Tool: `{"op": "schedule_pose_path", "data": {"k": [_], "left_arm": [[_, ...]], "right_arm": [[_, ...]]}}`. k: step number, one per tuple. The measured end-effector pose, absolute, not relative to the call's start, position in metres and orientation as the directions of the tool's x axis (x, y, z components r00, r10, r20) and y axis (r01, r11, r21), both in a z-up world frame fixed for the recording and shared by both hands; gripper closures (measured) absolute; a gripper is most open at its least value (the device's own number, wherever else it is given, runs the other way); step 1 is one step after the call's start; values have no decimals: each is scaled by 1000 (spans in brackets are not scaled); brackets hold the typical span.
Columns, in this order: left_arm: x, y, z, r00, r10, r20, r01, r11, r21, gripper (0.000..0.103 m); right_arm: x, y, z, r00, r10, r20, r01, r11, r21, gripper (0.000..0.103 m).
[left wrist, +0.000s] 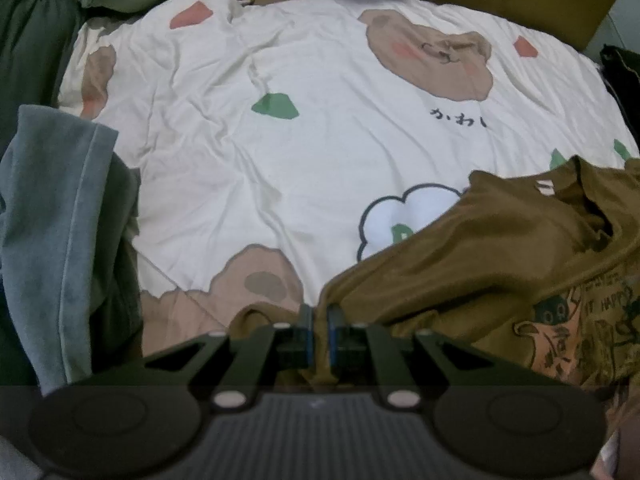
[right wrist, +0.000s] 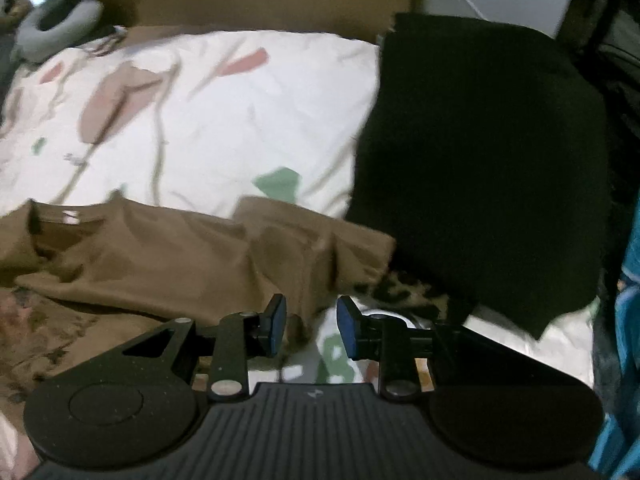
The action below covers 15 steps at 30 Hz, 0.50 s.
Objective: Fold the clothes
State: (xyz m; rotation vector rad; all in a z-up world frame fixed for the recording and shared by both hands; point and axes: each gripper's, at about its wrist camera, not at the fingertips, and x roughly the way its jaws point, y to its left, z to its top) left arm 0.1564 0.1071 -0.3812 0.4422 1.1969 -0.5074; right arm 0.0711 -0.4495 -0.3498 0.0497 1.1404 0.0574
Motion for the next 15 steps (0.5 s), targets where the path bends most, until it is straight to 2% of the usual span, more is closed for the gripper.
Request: {"op": "schedule_pose_path", "data": {"k": [7,15], "left_arm": [[154,110,-386,270,-136,-953,587,808,51,95],[154,109,-388,265,-135,-955,590,805,50,95]], "right_arm": [[104,-443,-338,411,171,-895,-119,984,133,68],[160,-427,-357,351,269,-897,-184,959,216,68]]}}
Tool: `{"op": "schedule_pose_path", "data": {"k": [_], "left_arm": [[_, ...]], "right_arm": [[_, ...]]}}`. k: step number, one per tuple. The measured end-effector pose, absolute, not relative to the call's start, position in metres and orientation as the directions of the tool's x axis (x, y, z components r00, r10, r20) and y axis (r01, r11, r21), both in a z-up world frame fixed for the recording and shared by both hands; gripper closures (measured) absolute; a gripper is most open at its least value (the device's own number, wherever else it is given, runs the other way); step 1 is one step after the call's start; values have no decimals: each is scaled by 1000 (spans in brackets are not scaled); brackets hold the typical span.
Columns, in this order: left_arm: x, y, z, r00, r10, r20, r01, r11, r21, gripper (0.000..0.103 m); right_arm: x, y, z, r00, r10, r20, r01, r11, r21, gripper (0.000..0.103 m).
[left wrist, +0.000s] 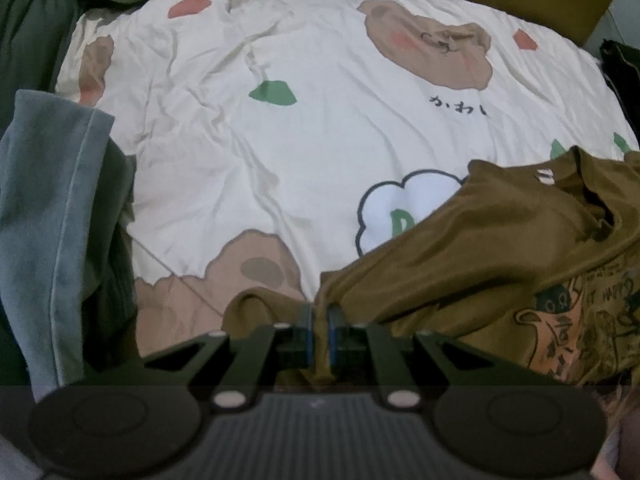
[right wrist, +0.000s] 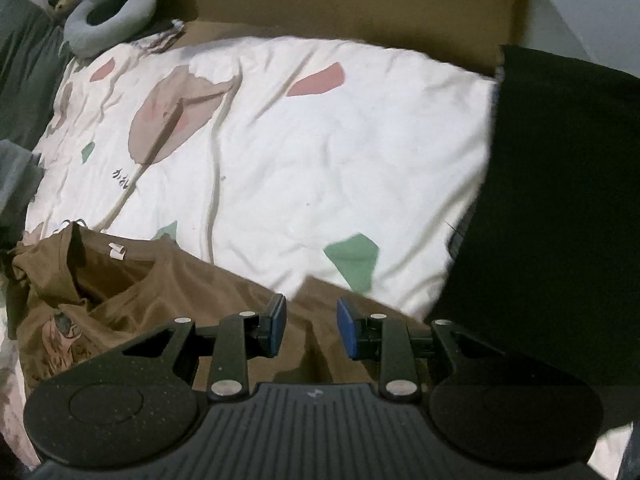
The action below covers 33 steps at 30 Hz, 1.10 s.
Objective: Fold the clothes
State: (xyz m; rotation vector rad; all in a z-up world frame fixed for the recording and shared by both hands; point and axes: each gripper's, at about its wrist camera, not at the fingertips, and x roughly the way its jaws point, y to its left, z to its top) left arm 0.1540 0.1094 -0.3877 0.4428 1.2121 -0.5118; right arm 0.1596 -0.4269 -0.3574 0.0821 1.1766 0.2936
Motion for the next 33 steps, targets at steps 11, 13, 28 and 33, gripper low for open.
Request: {"op": "schedule_pose_path", "data": {"k": [11,13,28,33], "left_arm": [[158,106,-388,262,-132,-956,600,798,54,95],[158,106,-388,261,-131,-956,600,798,55,95],[159,104,-386,278,-117,-953,614,785,83,95],[162,104,-375,319,-121,-940,617,779,109,95]], "right_arm": [[186,-423,-391,192,319,-928,-275,925,261,70],[184,-423,-396,174,315,-933,-283,924,259,72],[171,-418,-414,139,270,-953,-313,925,216,95],[160,-406,-389,235,213,-949,-387,916,110,98]]}}
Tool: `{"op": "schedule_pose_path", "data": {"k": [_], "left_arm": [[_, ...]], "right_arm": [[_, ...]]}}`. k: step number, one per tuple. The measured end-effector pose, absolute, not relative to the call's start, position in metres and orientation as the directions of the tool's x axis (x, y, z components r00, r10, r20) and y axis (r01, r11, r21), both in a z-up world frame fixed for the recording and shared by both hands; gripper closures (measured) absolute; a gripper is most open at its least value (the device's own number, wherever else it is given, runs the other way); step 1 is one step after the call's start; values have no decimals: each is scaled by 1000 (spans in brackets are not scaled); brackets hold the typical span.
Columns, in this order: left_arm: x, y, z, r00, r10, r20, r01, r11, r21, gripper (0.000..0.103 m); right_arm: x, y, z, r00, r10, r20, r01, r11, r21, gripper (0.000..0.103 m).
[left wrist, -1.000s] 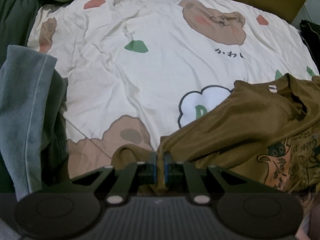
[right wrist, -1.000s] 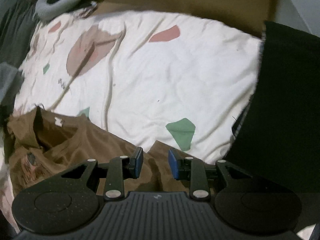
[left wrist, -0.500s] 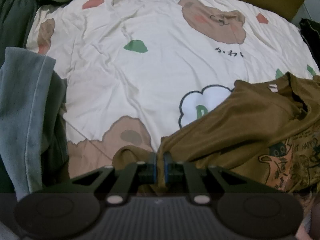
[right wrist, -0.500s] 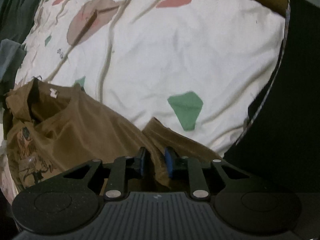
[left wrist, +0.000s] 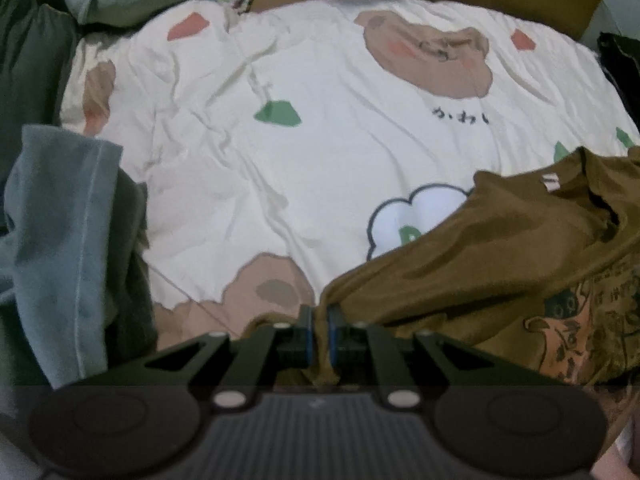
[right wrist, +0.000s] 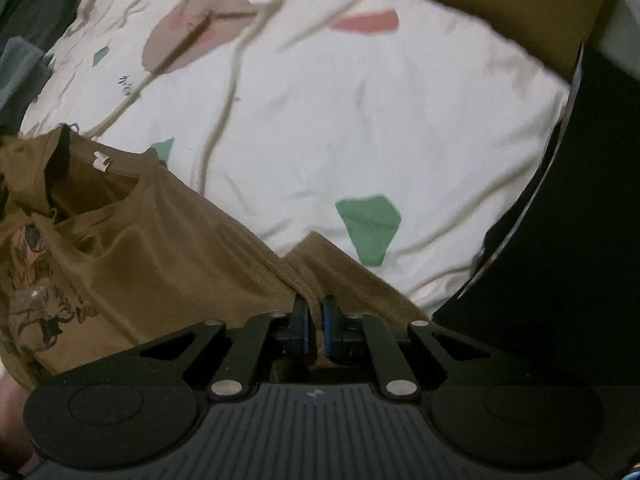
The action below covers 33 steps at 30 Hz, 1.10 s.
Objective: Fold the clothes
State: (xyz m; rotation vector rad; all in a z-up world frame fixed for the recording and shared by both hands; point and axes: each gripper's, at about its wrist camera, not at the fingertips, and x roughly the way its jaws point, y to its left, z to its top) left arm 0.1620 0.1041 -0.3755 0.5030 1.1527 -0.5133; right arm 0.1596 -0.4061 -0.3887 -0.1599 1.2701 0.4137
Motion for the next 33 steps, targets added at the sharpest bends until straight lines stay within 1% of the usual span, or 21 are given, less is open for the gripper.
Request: {"op": "schedule_pose_path", "data": {"k": [3,7,14,24,33], "left_arm": [[167,103,-365,355,-132,-925,613,780,124,96],[175,100,-349,409,-143,-901,612,776,155,96],[208,100,-328,491,-126,-862,570,795,208,97],[261,99,-334,535,-73,-842,516,817,258,97],[305,85,-347,570,-33,-821,470,833,292,97]], "right_arm": [[157,-403,-371,294,189,-937,-409,911,56,98],[163,-401,-344,388,153,-909,-397,918,-14,98],[198,-388,-311,508,136,-850,-372,925,-75,98],[257,-351,-325,543,115,-832,-395,909,-132,98],[302,-321,-349,557,43,-830,-390,895,-216,98]]}}
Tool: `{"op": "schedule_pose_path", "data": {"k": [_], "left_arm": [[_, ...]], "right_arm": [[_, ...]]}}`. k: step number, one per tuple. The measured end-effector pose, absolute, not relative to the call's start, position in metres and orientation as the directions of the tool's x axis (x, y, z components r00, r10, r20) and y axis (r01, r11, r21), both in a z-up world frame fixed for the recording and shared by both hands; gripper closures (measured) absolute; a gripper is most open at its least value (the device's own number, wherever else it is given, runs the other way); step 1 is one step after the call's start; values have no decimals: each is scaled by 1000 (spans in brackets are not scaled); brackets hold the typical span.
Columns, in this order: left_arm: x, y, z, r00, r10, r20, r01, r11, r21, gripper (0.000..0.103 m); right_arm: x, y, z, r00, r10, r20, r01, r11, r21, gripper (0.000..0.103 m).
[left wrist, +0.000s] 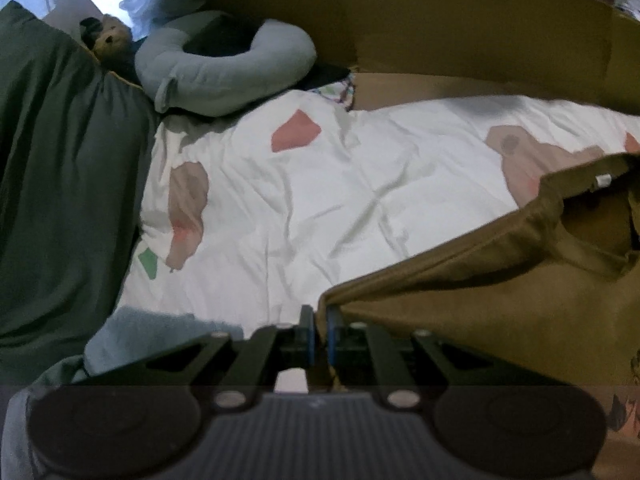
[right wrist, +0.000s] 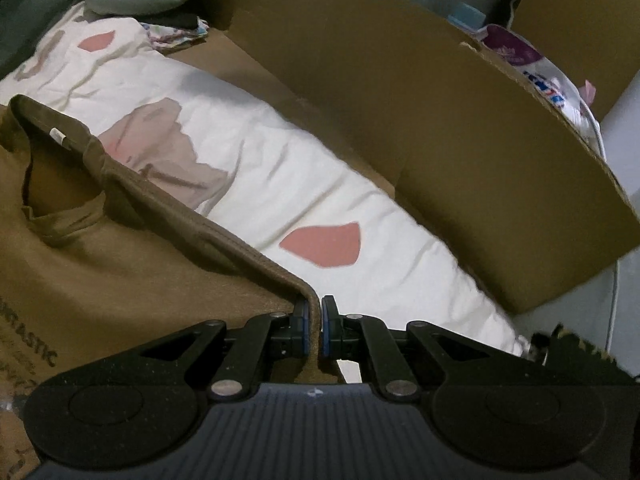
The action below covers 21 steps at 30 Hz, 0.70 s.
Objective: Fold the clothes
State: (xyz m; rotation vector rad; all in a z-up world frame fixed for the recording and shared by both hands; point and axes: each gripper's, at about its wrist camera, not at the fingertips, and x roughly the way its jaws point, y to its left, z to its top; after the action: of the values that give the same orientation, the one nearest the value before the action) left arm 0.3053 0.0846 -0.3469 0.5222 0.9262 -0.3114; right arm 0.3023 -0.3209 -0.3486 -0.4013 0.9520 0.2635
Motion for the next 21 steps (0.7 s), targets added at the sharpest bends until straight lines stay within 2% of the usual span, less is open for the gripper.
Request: {"op": "schedule_pose_path", "data": {"k": [21], "left_arm": [[392,29,-374,608,-10,-794,464,816,344,97]], "right_arm": [[401,-304,-368,596,-94,-797,-304,893,-333,99]]}}
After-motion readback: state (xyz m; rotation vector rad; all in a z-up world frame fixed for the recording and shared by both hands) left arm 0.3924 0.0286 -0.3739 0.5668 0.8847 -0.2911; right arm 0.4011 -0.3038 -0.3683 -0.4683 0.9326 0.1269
